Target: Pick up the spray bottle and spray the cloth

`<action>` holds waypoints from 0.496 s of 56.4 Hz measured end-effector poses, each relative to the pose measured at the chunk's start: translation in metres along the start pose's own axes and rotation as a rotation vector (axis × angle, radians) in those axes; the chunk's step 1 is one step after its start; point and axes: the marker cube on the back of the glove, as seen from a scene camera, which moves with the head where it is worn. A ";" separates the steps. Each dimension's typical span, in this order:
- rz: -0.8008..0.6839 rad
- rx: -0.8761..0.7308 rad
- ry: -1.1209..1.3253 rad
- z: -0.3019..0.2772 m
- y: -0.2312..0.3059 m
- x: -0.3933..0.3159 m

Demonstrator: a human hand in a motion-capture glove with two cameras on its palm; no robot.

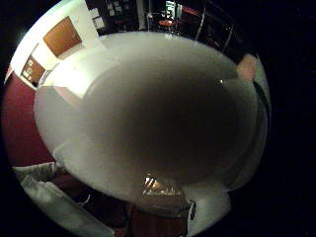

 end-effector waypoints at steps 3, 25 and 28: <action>-0.083 -0.001 -0.007 0.003 0.003 -0.004; 0.028 -0.021 -0.013 0.022 0.004 -0.022; 0.052 -0.012 -0.049 0.021 0.001 -0.025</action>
